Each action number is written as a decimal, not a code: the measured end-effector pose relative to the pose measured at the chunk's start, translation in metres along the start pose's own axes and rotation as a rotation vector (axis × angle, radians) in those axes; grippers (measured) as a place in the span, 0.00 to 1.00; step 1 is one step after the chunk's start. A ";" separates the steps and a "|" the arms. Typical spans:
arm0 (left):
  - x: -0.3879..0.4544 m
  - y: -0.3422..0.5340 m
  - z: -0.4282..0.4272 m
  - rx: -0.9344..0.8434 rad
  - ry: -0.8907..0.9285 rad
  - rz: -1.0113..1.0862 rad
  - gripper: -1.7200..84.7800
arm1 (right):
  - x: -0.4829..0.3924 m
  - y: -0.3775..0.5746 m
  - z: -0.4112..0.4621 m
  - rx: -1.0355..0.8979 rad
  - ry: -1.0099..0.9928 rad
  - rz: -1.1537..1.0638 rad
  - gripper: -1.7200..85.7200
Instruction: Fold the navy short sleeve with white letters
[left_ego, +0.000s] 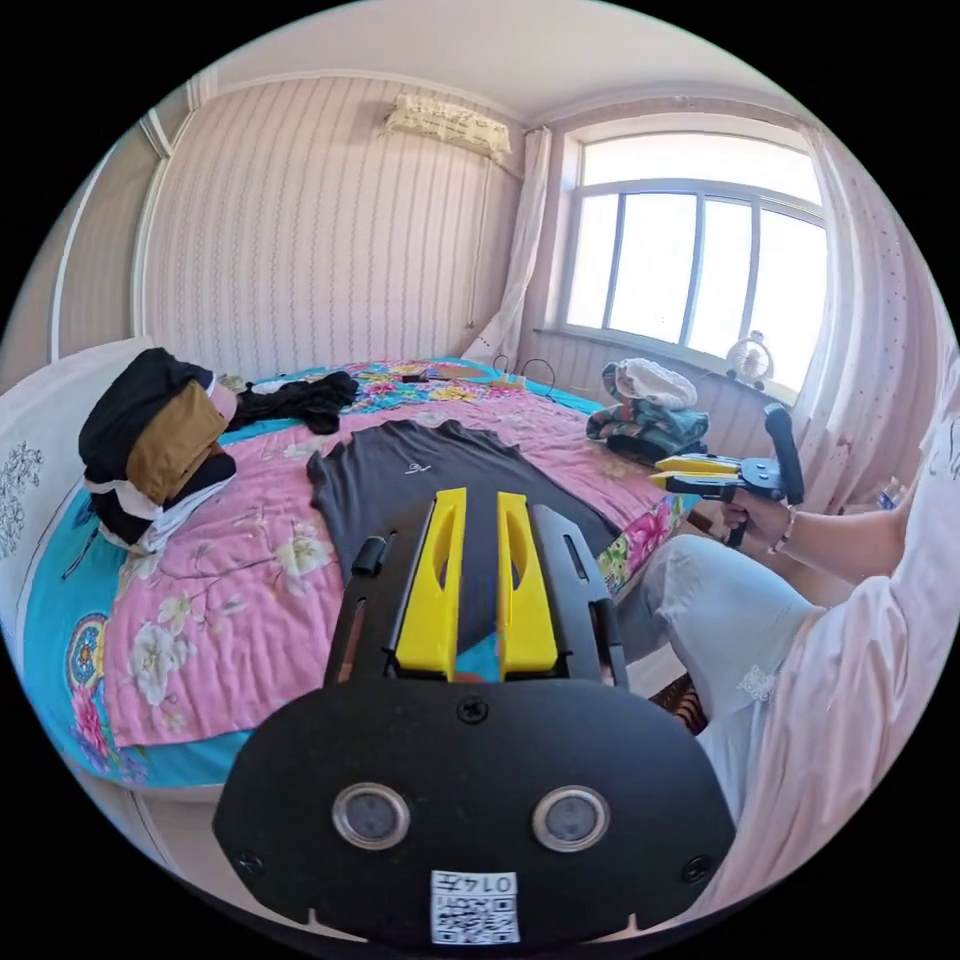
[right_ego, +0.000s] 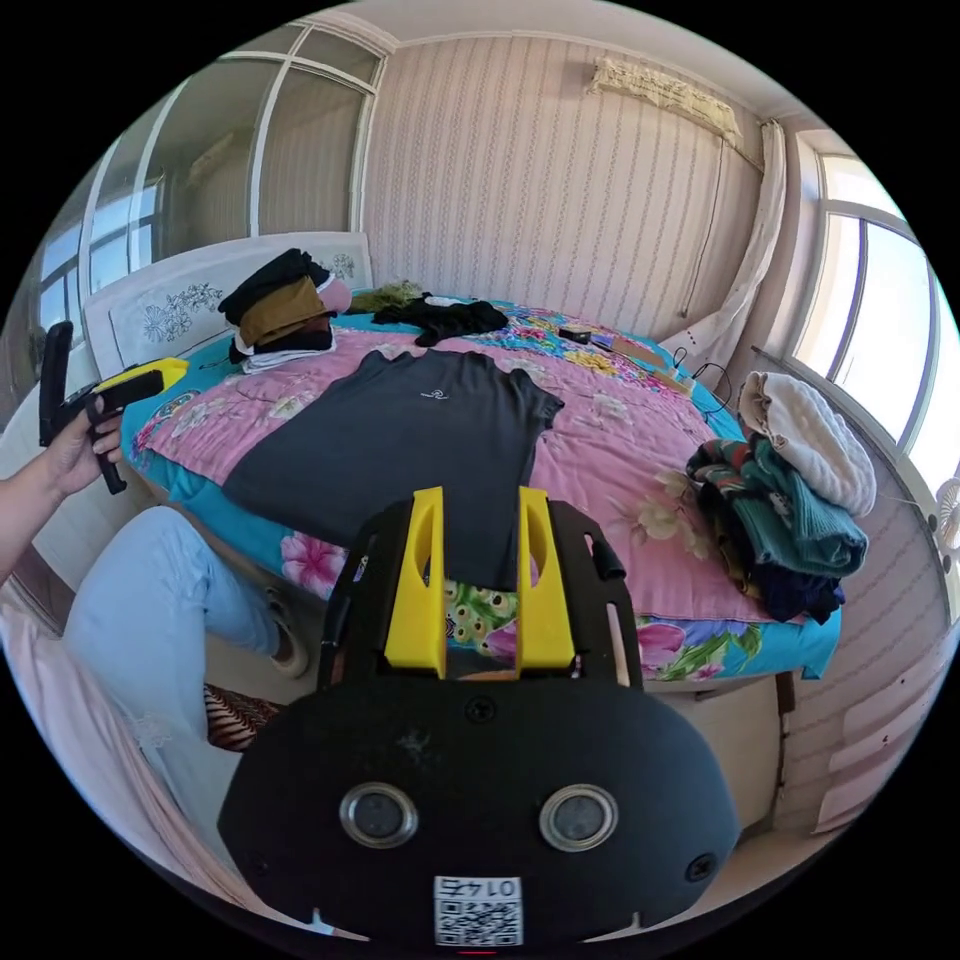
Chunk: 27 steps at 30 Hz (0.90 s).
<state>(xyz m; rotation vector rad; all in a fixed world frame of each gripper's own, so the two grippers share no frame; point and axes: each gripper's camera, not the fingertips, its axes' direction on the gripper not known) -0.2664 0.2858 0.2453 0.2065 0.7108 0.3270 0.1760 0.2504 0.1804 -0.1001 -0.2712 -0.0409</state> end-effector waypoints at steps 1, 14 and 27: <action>0.002 -0.003 0.007 -0.004 0.018 0.005 0.10 | 0.001 -0.001 0.001 0.005 -0.003 0.002 0.14; -0.040 -0.143 0.296 -0.094 0.201 0.121 0.18 | 0.072 -0.100 0.152 -0.052 -0.003 0.177 0.14; -0.025 -0.237 0.645 -0.420 0.303 0.198 0.11 | 0.177 -0.169 0.282 -0.266 -0.134 0.545 0.11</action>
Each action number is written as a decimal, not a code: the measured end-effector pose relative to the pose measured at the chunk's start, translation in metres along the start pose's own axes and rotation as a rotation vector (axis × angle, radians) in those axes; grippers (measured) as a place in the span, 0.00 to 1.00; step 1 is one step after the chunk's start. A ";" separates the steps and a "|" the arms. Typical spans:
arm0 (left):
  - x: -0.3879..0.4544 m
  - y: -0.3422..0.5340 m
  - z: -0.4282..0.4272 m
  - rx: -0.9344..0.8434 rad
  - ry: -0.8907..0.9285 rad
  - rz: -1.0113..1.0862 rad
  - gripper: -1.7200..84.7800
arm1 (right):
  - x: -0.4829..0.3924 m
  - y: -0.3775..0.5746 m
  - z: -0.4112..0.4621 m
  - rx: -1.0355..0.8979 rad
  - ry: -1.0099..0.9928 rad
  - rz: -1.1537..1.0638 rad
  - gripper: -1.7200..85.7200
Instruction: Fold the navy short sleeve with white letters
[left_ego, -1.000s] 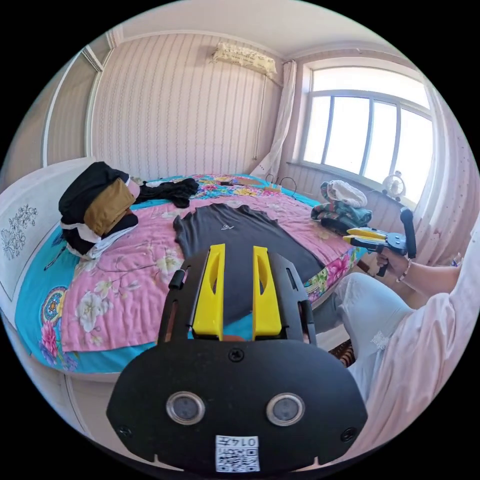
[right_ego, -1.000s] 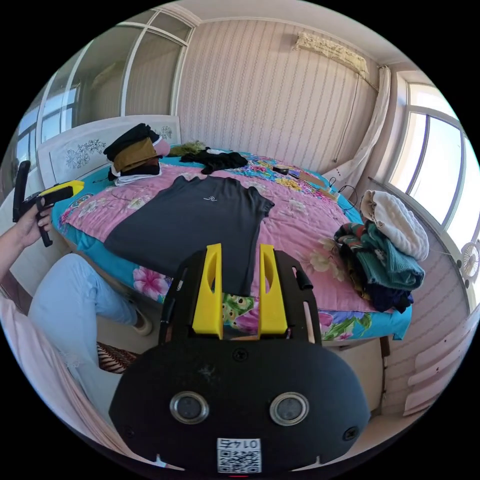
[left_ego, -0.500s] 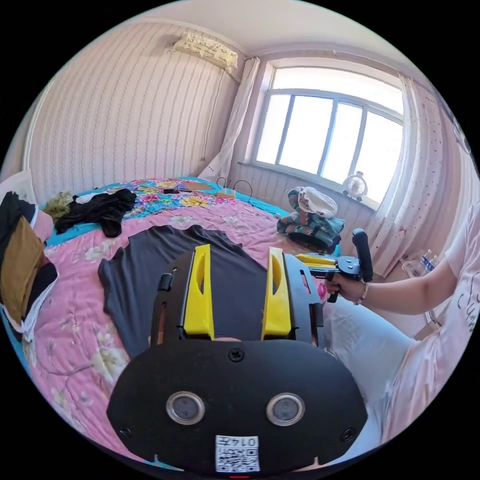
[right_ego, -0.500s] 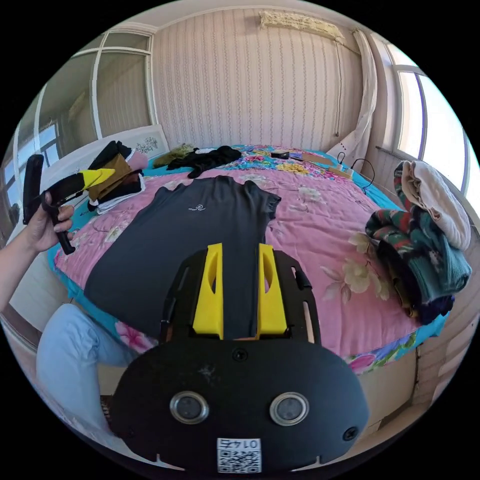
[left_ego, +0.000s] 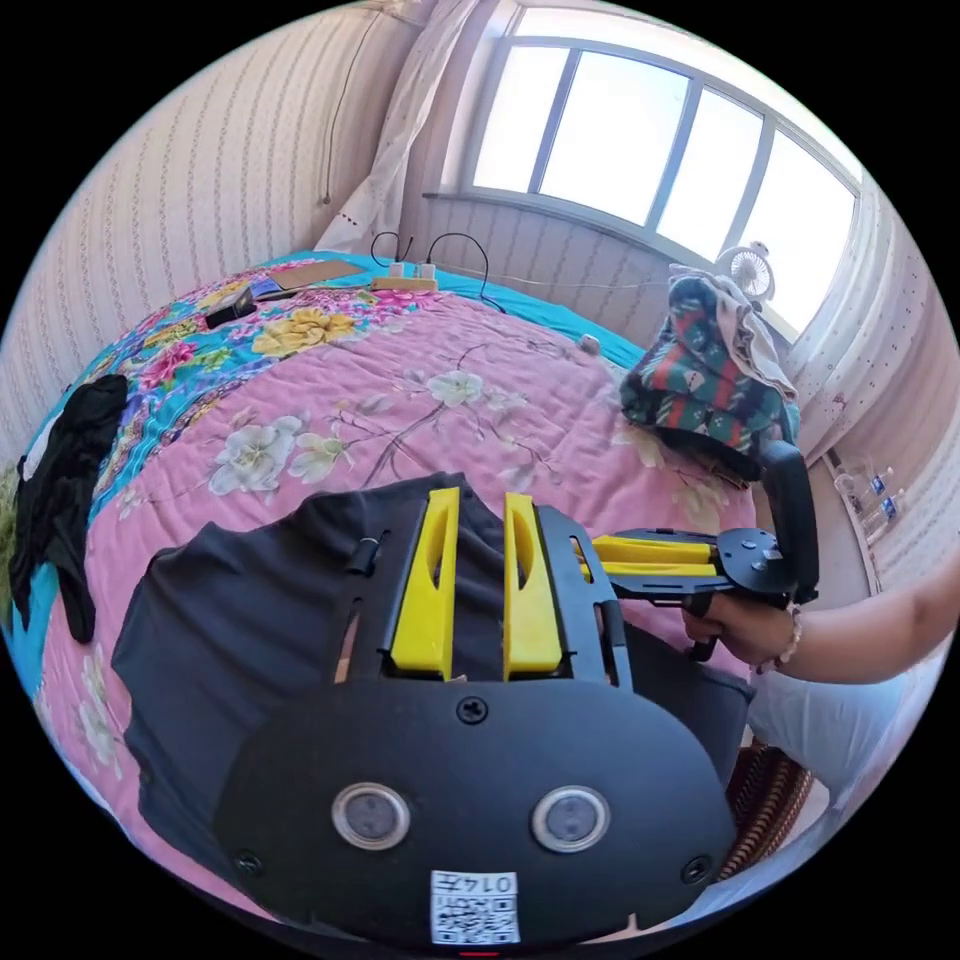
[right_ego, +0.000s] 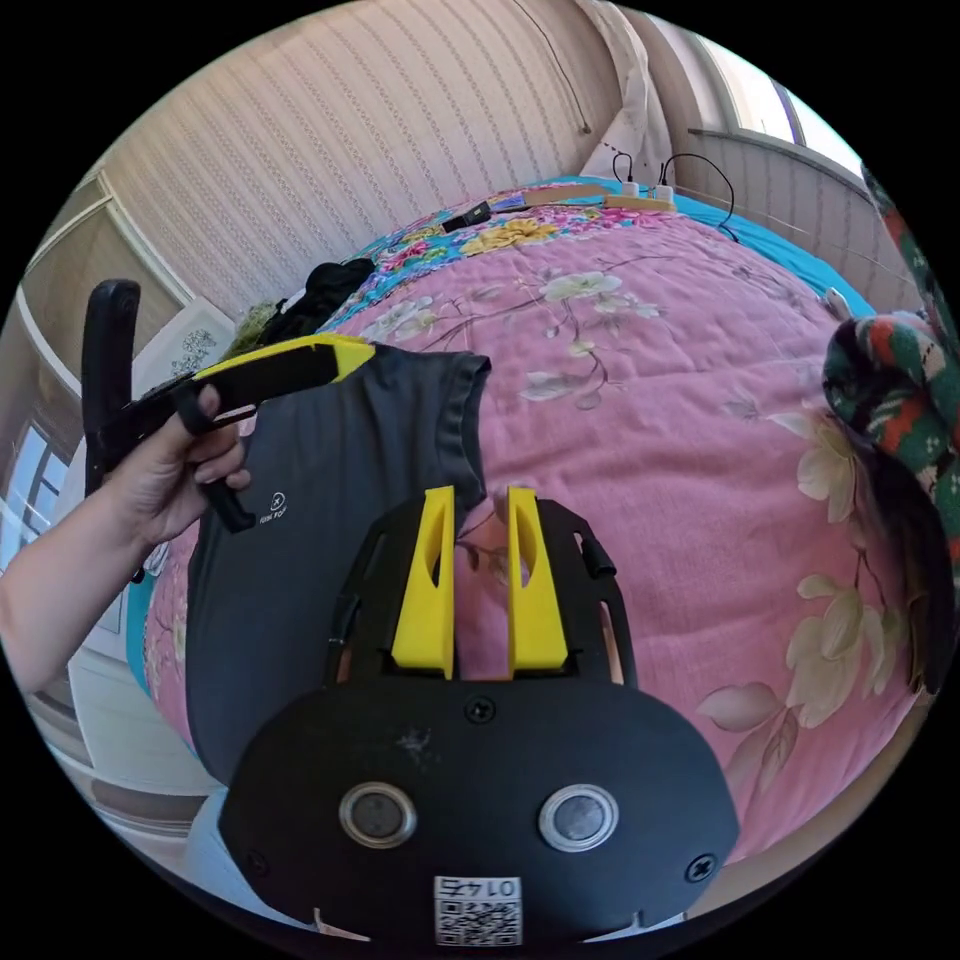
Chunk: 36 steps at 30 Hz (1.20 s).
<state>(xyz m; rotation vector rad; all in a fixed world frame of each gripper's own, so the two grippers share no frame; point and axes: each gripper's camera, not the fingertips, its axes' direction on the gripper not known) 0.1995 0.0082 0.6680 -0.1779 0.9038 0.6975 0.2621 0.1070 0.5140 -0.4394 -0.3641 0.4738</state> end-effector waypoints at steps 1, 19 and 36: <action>-0.003 -0.007 0.010 -0.015 0.000 -0.003 0.11 | 0.001 -0.004 0.001 -0.006 -0.008 0.001 0.11; -0.078 -0.073 0.145 -0.215 0.048 -0.040 0.02 | -0.029 -0.095 0.030 -0.100 -0.006 0.067 0.03; -0.241 0.209 -0.165 0.000 -0.275 -0.593 0.07 | -0.135 -0.180 0.052 -0.180 0.246 -0.079 0.03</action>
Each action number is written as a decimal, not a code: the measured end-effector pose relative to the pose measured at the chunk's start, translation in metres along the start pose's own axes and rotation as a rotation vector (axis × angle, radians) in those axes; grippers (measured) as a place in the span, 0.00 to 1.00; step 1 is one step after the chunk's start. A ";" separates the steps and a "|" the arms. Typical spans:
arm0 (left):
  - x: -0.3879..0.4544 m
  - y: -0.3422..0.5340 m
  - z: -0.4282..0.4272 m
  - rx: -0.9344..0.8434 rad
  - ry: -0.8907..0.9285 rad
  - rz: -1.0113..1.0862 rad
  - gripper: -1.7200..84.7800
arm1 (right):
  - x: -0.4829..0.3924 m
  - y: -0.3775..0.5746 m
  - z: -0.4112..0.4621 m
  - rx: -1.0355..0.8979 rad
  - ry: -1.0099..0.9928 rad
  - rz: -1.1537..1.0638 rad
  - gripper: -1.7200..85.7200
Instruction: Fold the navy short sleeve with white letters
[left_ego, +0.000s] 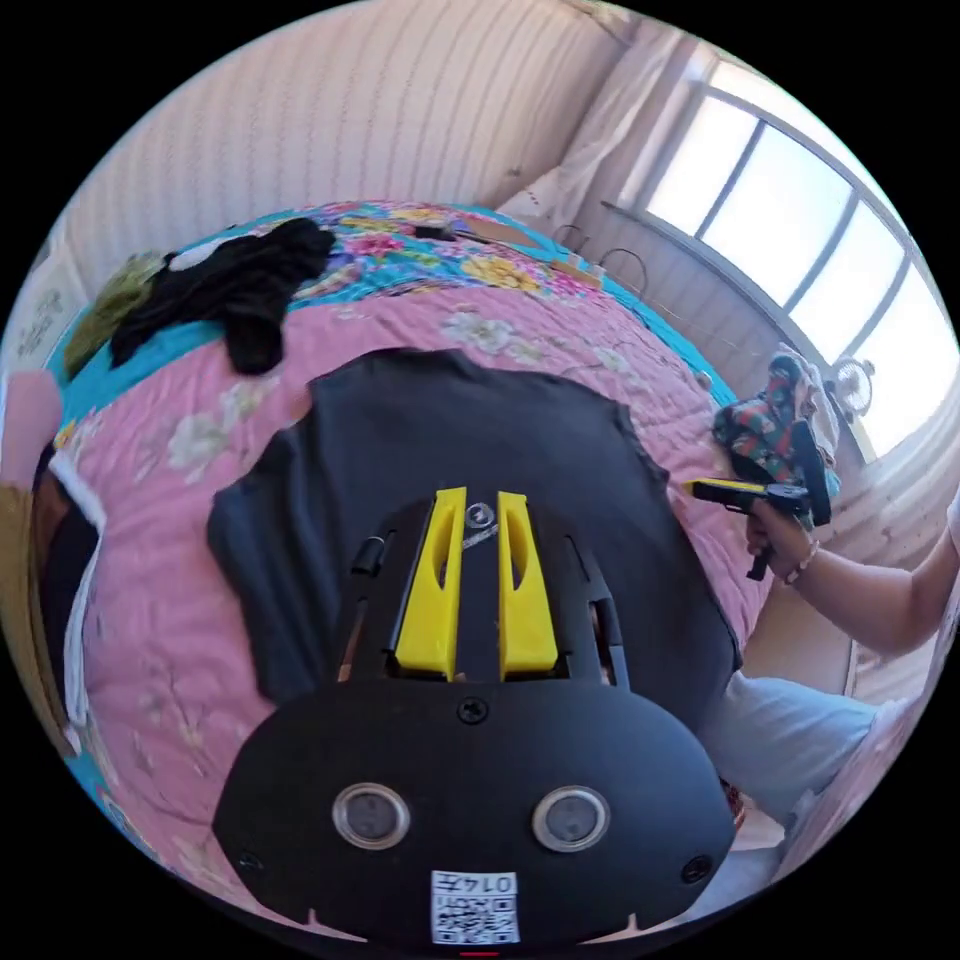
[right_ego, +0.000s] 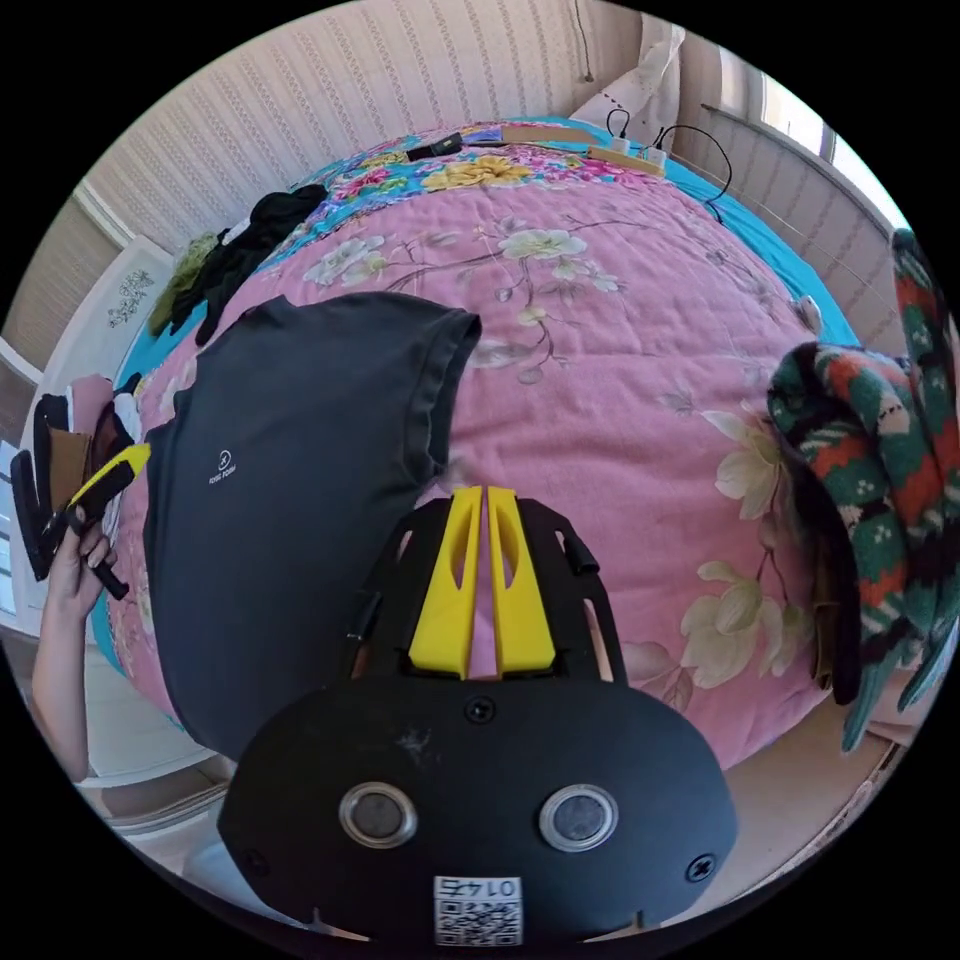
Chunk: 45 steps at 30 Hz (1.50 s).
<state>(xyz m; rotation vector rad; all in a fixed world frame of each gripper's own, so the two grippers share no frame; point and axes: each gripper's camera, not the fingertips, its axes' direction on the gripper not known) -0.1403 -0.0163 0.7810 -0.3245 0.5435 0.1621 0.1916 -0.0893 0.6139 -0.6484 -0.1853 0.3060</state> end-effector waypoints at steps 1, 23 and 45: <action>-0.018 0.009 -0.006 -0.004 -0.028 -0.050 0.06 | -0.009 -0.004 -0.003 0.011 0.012 -0.028 0.03; -0.202 0.079 -0.059 0.056 -0.016 -0.453 0.02 | -0.518 -0.165 0.076 -0.154 -0.231 -0.987 0.14; -0.290 0.106 -0.150 0.085 0.008 -0.557 0.03 | -0.604 -0.230 0.079 -0.190 -0.480 -1.002 0.06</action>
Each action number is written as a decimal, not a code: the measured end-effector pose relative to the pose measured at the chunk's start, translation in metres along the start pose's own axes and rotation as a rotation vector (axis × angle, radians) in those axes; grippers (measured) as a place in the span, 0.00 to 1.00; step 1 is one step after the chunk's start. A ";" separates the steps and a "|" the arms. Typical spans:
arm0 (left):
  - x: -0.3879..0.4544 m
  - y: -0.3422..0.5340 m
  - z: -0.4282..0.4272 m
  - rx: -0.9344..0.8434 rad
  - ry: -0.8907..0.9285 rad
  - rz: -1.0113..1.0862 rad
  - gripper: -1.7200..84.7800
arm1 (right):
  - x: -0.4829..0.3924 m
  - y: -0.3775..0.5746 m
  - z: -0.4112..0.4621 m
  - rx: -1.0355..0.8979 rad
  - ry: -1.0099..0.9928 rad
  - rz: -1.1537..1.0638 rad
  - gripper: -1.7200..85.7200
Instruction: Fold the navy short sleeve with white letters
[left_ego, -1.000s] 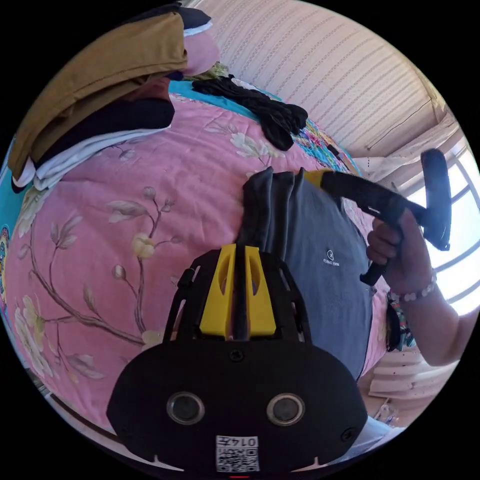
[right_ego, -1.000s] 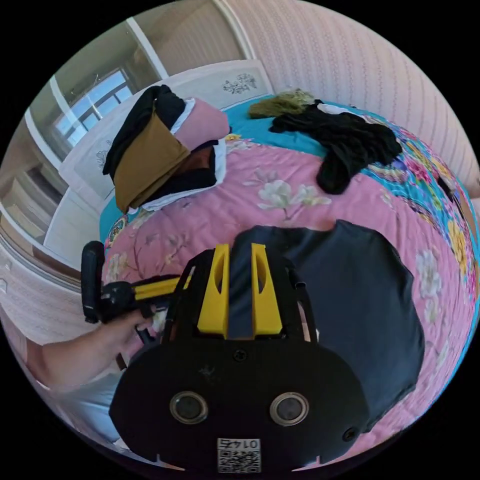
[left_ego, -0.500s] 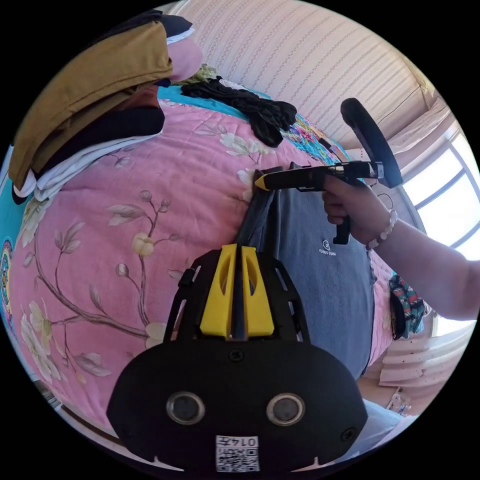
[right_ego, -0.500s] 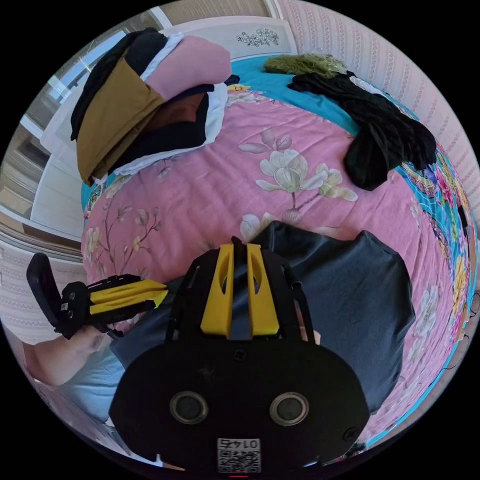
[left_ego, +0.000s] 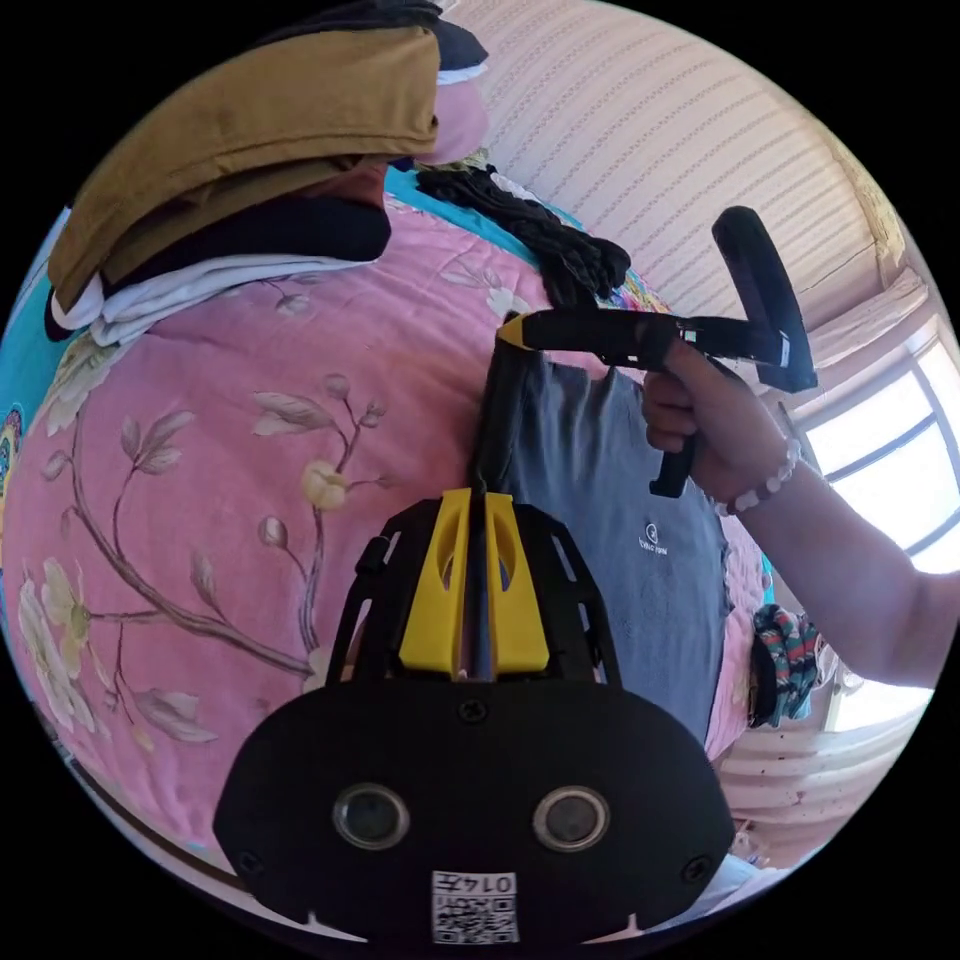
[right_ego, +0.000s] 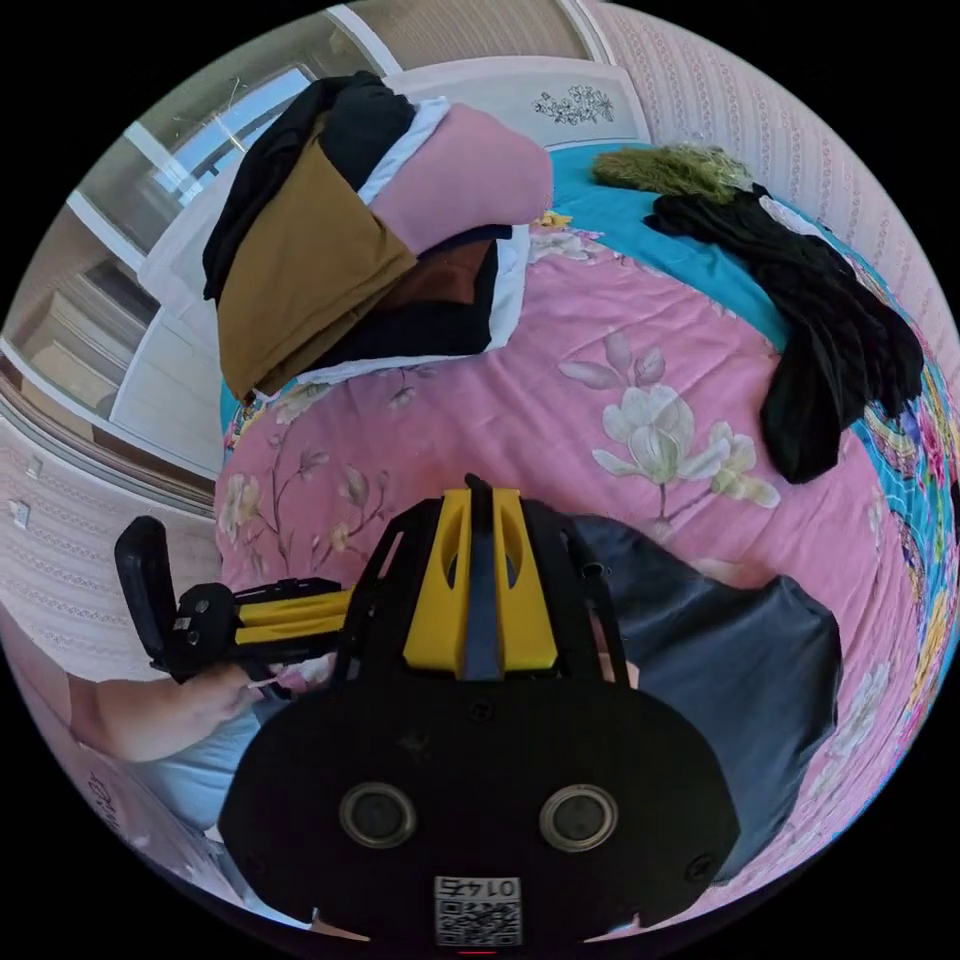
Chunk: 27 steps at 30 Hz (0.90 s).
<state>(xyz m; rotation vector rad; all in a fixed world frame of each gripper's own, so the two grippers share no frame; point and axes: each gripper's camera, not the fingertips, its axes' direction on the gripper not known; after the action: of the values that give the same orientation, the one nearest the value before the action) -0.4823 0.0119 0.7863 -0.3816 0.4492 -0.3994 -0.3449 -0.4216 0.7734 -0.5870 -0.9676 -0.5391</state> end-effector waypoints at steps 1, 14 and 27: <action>-0.001 0.000 -0.001 -0.008 -0.014 0.004 0.03 | -0.002 -0.005 0.006 -0.020 0.016 -0.004 0.06; -0.034 0.014 -0.042 0.057 0.000 -0.075 0.06 | 0.031 -0.003 -0.020 0.093 -0.053 0.071 0.12; -0.019 0.028 -0.005 -0.022 0.019 -0.065 0.09 | 0.038 0.035 0.001 0.035 -0.113 0.164 0.13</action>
<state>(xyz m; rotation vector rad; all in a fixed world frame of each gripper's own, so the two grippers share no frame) -0.4925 0.0436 0.7763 -0.4148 0.4608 -0.4620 -0.3051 -0.4020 0.7990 -0.6647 -1.0227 -0.3450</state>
